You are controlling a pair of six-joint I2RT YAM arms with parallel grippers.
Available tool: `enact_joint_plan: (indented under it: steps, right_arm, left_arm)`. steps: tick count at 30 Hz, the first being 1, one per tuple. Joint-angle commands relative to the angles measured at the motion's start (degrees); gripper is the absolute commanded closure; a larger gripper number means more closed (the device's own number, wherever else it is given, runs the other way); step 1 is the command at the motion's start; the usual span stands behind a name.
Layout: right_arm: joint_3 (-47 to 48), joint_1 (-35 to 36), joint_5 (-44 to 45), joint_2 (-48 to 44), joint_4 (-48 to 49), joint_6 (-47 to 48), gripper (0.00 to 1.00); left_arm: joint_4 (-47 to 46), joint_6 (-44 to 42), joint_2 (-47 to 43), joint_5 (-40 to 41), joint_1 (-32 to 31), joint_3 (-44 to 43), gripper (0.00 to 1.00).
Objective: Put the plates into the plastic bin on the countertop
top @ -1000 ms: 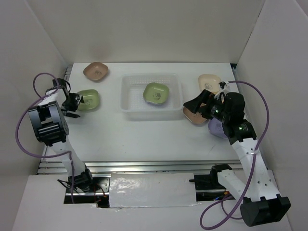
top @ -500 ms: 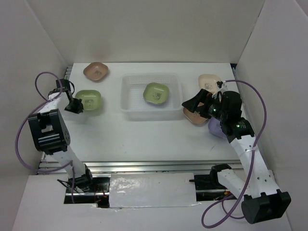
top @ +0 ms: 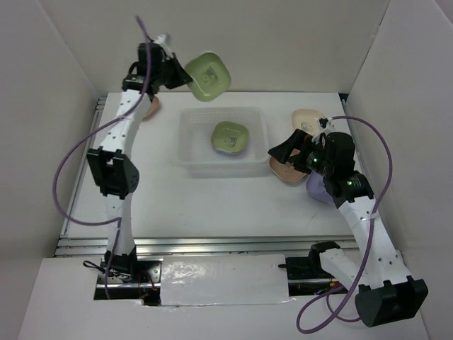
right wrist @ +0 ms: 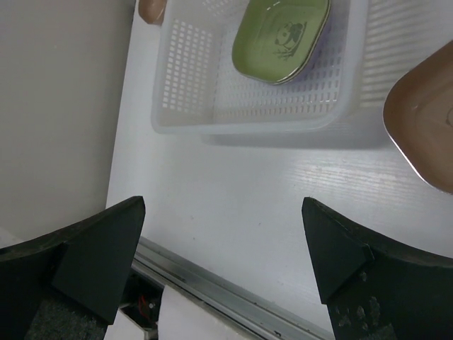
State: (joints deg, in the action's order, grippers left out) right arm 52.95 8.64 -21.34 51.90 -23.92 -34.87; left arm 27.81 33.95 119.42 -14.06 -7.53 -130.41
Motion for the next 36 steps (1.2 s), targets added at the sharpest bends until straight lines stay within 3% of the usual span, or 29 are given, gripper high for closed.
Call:
enact_joint_plan:
  steps: [1, 6, 12, 17, 20, 21, 23, 28, 31, 32, 33, 36]
  right_arm:
    - [2.9, 0.1, 1.1, -1.5, -0.9, 0.9, 0.00]
    - [4.3, -0.3, 1.6, -2.4, -3.6, 2.5, 0.00]
    - [4.1, -0.4, 1.8, -3.8, -5.5, 3.7, 0.00]
    - [3.5, -0.8, 1.8, -4.2, -5.7, 4.0, 0.00]
    - [4.0, -0.9, 1.6, -3.5, -5.5, 4.0, 0.00]
    - [4.0, -0.9, 1.6, -3.1, -5.5, 3.9, 0.00]
    - [4.1, -0.9, 1.6, -2.9, -5.3, 3.9, 0.00]
    - [3.7, -0.9, 1.5, -1.7, -4.4, 3.8, 0.00]
    - [3.7, -0.8, 1.2, -1.4, -3.8, 3.7, 0.00]
    - [3.6, -0.7, 1.2, -1.4, -3.7, 3.7, 0.00]
    - [3.4, -0.6, 1.2, -1.4, -3.7, 3.8, 0.00]
    - [2.6, -0.6, 1.2, -1.5, -3.1, 3.8, 0.00]
  left_arm:
    - [10.5, -13.2, 8.5, -4.3, -5.1, -7.1, 1.00]
    - [2.9, -19.2, 7.1, 1.0, -9.3, 0.8, 1.00]
    - [4.4, -24.2, 9.0, 3.1, -11.4, -1.8, 0.97]
    - [7.4, -26.2, 11.4, 8.0, -11.6, -4.3, 0.79]
    - [6.6, -25.8, 11.2, 7.3, -11.3, -3.5, 0.47]
    - [6.0, -25.2, 10.4, 6.9, -11.2, -3.0, 0.32]
    - [3.8, -24.7, 7.9, 4.5, -11.3, -1.2, 0.18]
    - [-0.1, -23.3, 2.0, 1.8, -12.4, 1.7, 0.10]
    - [-2.1, -17.8, -2.9, 13.3, -11.7, 4.4, 0.01]
    - [-2.3, -12.4, -5.2, 22.5, -10.8, 5.2, 0.01]
    - [-1.5, -9.4, -6.4, 25.8, -9.6, 5.9, 0.01]
    - [-0.3, 1.6, -8.3, 24.3, -0.9, 9.5, 0.01]
